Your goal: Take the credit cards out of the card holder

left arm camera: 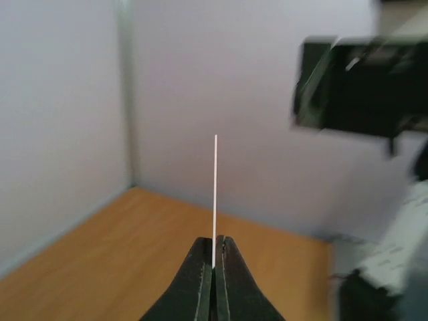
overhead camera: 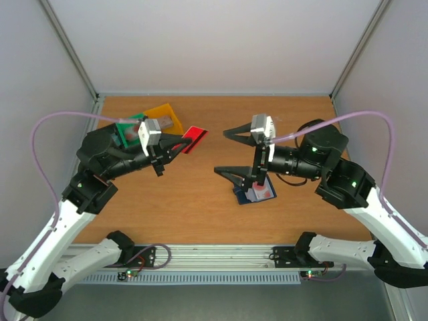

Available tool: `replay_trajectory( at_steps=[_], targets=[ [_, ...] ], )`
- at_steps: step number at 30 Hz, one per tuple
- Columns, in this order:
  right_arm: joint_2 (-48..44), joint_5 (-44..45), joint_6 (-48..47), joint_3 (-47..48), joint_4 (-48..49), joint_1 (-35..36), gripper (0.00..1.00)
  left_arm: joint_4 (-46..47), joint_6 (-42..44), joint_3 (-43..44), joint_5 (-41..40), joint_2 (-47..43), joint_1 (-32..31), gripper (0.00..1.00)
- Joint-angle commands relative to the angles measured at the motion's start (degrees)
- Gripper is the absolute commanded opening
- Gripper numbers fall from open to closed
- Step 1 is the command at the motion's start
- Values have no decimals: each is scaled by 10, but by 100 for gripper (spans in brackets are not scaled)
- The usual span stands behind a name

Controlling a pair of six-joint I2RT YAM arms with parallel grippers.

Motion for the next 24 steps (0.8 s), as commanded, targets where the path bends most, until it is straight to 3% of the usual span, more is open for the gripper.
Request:
replay_trajectory(
  at_steps=[1,6,10,14,16,19,24],
  targets=[
    [28,-105,-44,-2,-31,-3,98,240,-372,-29,210,2,10,0],
    [58,-139,-33,19,-26,-4,95,241,-390,-42,222,-8,10,0],
    [76,-162,-32,36,-25,-3,85,250,-395,-53,238,-14,10,0],
    [69,-138,-35,40,-41,-4,84,255,-389,-54,253,-22,10,0],
    [61,-132,-30,36,-29,-5,75,252,-380,-57,257,-26,10,0],
    [74,-163,-14,54,-15,-5,51,253,-377,-64,256,-26,10,0],
    [106,-198,-1,97,-35,-5,24,252,-374,-70,251,-22,10,0]
  ],
)
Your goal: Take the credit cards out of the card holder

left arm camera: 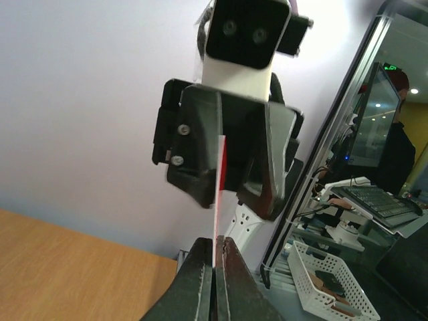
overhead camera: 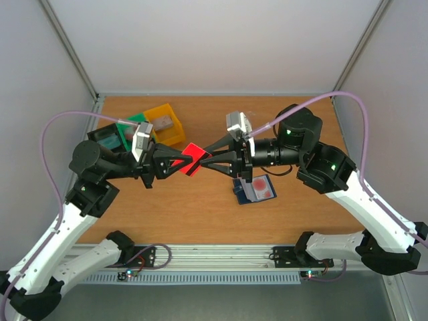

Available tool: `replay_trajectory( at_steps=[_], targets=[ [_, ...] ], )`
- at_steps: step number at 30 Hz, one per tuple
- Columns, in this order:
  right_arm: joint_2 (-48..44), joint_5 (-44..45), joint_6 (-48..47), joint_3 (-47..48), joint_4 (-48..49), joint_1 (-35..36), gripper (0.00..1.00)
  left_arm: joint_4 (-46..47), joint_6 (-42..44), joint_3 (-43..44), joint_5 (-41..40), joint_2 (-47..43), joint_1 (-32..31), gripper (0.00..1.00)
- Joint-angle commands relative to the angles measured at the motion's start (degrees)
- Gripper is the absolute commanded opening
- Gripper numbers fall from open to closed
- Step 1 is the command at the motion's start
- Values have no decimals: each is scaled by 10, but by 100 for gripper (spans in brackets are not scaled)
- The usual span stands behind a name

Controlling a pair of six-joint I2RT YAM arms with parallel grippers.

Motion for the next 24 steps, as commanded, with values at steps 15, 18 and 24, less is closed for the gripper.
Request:
replay_trajectory(
  at_steps=[15,18,24],
  targets=[
    [39,25,-87,87,-221,-2,1,-148,153,-10,14,-7,1,50],
    [77,23,-128,151,-345,0,1,-312,295,27,-43,7,1,48],
    [131,70,-169,223,-431,25,1,-448,453,80,36,37,0,40]
  ],
)
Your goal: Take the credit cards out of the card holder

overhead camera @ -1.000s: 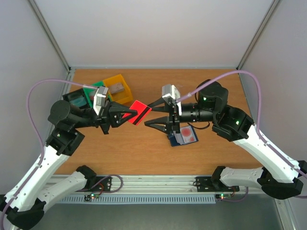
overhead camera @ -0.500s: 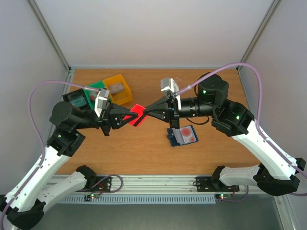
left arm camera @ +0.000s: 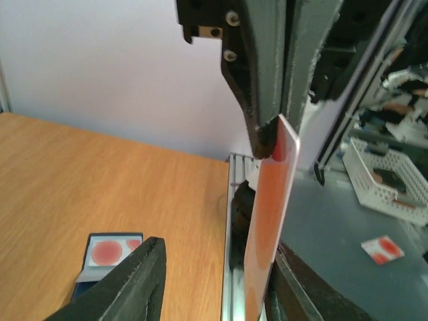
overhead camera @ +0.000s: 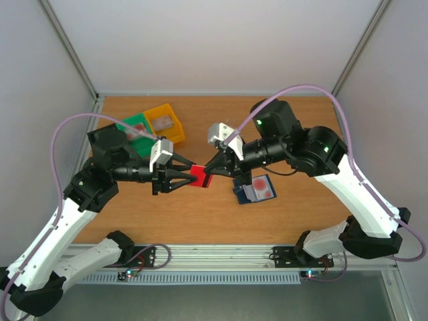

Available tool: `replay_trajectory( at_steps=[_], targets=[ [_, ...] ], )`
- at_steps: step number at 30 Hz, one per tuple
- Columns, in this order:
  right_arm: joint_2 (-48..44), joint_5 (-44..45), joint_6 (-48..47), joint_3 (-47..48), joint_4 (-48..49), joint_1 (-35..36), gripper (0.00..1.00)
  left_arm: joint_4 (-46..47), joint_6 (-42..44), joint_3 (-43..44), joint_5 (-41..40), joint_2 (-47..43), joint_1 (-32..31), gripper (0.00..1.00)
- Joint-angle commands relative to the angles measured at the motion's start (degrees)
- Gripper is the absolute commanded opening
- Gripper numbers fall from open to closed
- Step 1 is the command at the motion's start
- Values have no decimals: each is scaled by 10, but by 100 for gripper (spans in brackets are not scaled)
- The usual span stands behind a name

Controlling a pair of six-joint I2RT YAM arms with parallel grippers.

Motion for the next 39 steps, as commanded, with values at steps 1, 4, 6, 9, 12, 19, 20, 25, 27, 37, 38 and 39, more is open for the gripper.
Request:
replay_trajectory(
  at_steps=[1,4,6,9,12,19,20,25,27,37,38,39],
  targets=[
    [25,41,-51,43,-105,21,1,-122,138,37,62,11,-2,40],
    [35,43,-58,54,-108,22,1,-124,135,37,49,16,-7,30],
    [35,36,-58,57,-99,22,1,-128,142,35,39,16,-11,20],
    [34,27,-58,61,-88,22,1,-124,140,31,42,15,-15,18],
    [39,24,-54,59,-82,22,1,-81,111,23,50,13,-20,18],
    [46,24,-51,53,-72,22,1,-24,51,13,70,11,-28,0],
    [45,27,-51,52,-70,22,1,-22,46,12,70,10,-28,0],
    [13,63,-40,14,-32,22,1,-57,27,13,-38,9,-27,0],
    [-13,103,-26,-26,6,20,18,-98,50,25,-103,16,-22,0],
    [-141,286,65,-200,138,-43,98,-331,465,147,-520,167,101,0],
    [-144,285,69,-206,139,-53,98,-319,515,148,-548,185,135,0],
    [-145,277,72,-213,138,-62,98,-305,547,154,-565,208,165,0]
  ],
)
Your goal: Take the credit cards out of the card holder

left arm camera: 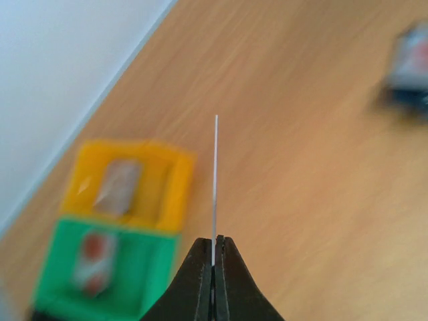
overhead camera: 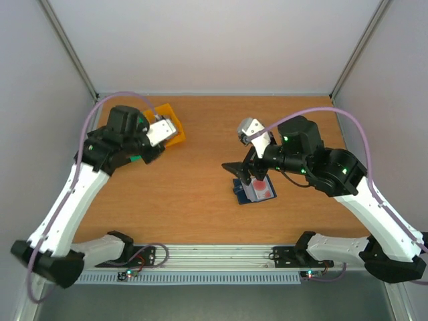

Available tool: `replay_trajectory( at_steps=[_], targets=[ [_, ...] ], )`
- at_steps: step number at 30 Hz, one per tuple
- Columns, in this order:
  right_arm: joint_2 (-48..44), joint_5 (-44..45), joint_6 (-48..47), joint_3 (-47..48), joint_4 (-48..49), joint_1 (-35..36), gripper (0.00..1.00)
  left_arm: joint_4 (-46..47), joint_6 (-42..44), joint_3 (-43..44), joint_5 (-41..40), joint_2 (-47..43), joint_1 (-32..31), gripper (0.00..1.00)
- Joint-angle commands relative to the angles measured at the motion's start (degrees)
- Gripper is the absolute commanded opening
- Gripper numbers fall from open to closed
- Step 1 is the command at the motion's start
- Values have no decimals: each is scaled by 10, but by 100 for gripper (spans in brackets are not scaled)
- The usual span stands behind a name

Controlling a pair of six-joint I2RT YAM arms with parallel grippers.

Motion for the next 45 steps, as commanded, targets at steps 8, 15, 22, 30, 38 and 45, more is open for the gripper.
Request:
replay_trajectory(
  at_steps=[8,15,22,30,38,45],
  targets=[
    [-12,9,48,-43,34,-55,99,47,327,176,-270,323,213,0],
    [-2,19,55,-35,24,-61,99,166,344,210,-307,452,229,0],
    [6,27,58,-28,14,-62,98,167,334,187,-311,487,248,0],
    [15,25,54,-25,14,-62,99,170,319,127,-295,464,249,0],
    [18,18,49,-27,14,-62,98,196,314,130,-315,495,249,0],
    [14,9,44,-28,13,-63,99,244,322,136,-337,529,248,0]
  ],
)
